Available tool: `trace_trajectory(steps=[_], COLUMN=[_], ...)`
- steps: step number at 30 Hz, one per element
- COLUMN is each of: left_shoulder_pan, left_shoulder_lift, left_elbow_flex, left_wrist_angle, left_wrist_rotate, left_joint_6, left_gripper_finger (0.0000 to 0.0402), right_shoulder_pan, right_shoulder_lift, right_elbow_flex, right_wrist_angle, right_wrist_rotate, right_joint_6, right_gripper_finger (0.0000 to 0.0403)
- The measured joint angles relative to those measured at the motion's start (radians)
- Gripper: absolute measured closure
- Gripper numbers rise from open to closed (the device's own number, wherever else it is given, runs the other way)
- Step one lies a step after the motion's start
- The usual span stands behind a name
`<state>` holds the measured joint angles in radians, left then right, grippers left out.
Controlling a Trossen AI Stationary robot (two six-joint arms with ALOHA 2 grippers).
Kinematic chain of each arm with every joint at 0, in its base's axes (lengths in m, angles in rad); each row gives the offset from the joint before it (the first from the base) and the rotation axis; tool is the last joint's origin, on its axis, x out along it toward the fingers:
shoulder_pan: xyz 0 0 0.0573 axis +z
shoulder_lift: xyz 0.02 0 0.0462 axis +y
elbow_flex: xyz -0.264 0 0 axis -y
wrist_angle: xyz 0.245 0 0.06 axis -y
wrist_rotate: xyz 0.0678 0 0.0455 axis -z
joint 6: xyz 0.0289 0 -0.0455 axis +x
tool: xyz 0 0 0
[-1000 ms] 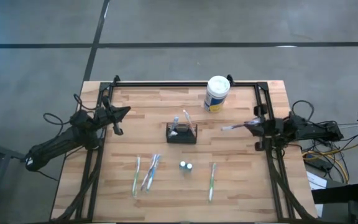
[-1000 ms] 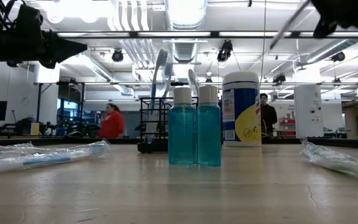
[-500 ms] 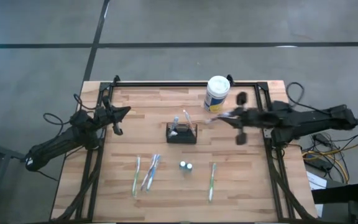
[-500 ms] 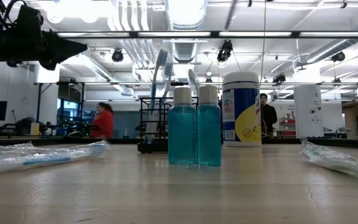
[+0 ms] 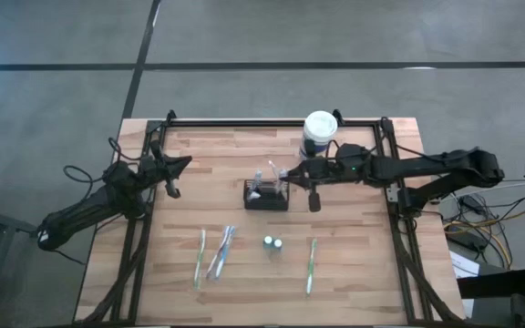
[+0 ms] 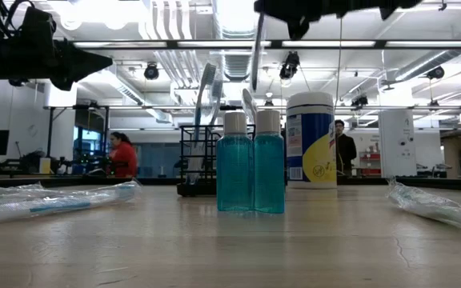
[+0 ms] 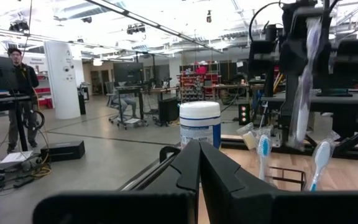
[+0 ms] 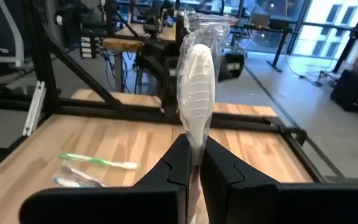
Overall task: Pick & Place toothbrushing station
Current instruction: Put the purple toothbrush into the black wire organizer
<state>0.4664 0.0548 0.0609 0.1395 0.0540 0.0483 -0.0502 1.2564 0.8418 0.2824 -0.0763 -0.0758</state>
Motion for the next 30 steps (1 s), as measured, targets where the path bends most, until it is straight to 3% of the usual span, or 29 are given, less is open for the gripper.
trace_trajectory(steps=[15,24,30], left_shoulder_pan=[0.000,0.000,0.000], left_shoulder_lift=[0.000,0.000,0.000], left_elbow_flex=[0.000,0.000,0.000], left_wrist_angle=[0.011,0.011,0.017], left_wrist_rotate=[0.000,0.000,0.000], left_joint_6=[-0.003,-0.006,-0.013], left_gripper_finger=[0.0390,0.0390,0.0390], right_shoulder_pan=[-0.017,-0.021,-0.023], right_shoulder_lift=[0.013,0.167,0.305], right_elbow_flex=[-0.203,-0.200,-0.203], right_wrist_angle=[0.197,0.210,0.325], right_wrist_rotate=[0.009,0.028,0.027], right_joint_6=[0.080,0.093,0.096], right_gripper_finger=[0.0390,0.0390,0.0390])
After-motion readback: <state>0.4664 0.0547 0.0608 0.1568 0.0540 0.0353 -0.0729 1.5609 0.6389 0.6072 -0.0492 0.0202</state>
